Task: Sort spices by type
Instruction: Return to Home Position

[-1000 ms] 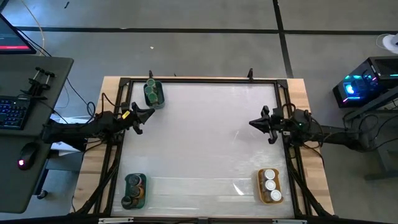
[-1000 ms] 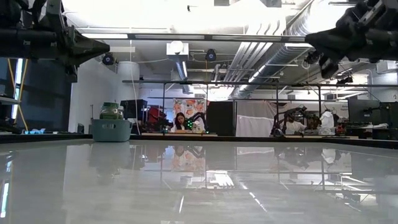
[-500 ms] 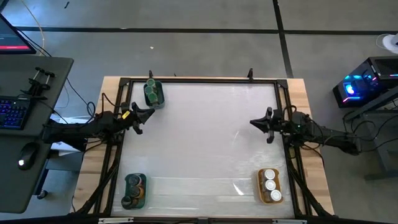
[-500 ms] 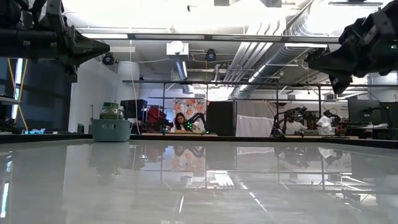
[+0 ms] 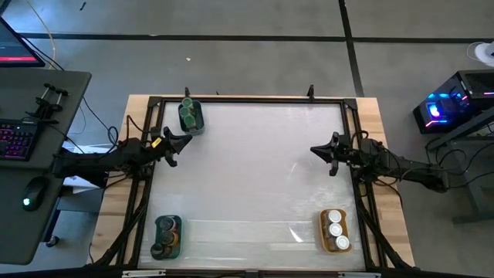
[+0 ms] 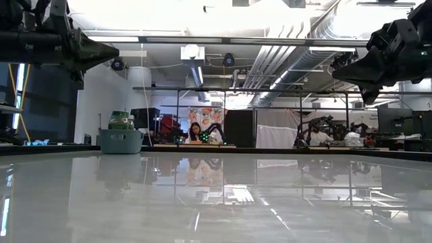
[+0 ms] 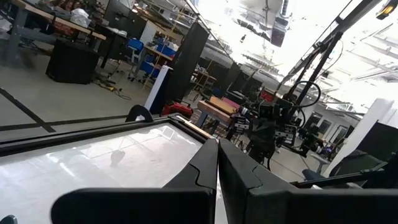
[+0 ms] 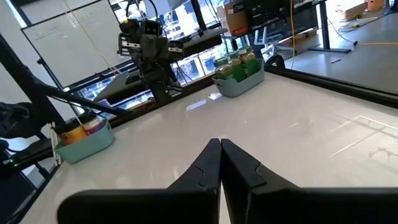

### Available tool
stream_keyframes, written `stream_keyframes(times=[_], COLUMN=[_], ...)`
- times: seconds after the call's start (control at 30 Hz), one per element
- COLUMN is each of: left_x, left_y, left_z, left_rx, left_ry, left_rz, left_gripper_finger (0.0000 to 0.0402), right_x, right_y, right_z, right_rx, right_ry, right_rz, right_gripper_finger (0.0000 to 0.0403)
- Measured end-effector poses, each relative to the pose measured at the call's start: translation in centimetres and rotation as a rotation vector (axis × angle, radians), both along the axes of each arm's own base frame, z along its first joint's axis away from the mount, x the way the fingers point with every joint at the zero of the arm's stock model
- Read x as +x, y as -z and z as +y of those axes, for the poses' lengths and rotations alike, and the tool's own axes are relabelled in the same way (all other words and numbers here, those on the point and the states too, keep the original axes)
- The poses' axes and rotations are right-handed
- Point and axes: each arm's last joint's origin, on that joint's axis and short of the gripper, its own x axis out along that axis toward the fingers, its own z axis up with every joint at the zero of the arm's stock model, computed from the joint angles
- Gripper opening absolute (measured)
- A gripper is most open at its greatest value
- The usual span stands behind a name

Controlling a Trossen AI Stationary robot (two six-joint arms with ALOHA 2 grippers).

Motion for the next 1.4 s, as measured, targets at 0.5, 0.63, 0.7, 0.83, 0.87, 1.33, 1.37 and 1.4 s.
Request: stream_keyframes(times=[0.5,0.63,0.7,0.83,0.87,1.33,1.37,1.4], left_x=[-0.8,-0.7,-0.7,-0.6,-0.6,-0.6,-0.6,-0.6], left_y=[-0.2,0.2,0.6,0.9,0.9,1.0,1.0,1.0], left_z=[0.0,0.0,0.1,0.1,0.1,0.0,0.0,0.0], left_rx=[0.001,0.000,-0.004,-0.007,-0.007,-0.007,-0.006,-0.007], left_ry=[-0.005,-0.014,-0.014,-0.015,-0.015,-0.006,-0.006,-0.006], left_rz=[-0.037,-0.004,0.039,0.077,0.078,0.079,0.079,0.079], left_gripper_finger=[0.0001,0.0001,0.0001,0.0001,0.0001,0.0001,0.0001,0.0001], right_x=[0.3,0.2,0.2,0.2,0.2,0.3,0.3,0.3], right_y=[0.0,0.0,0.0,0.0,0.0,0.1,0.1,0.1], right_z=[2.0,2.6,2.6,2.6,2.6,2.6,2.6,2.6], right_rx=[-0.009,-0.007,-0.006,-0.006,-0.006,-0.005,-0.005,-0.005], right_ry=[-0.212,-0.271,-0.277,-0.276,-0.276,-0.277,-0.277,-0.278], right_rz=[-0.099,-0.098,-0.098,-0.096,-0.096,-0.084,-0.084,-0.084], right_gripper_finger=[0.0000,0.0000,0.0000,0.0001,0.0001,0.0001,0.0001,0.0001])
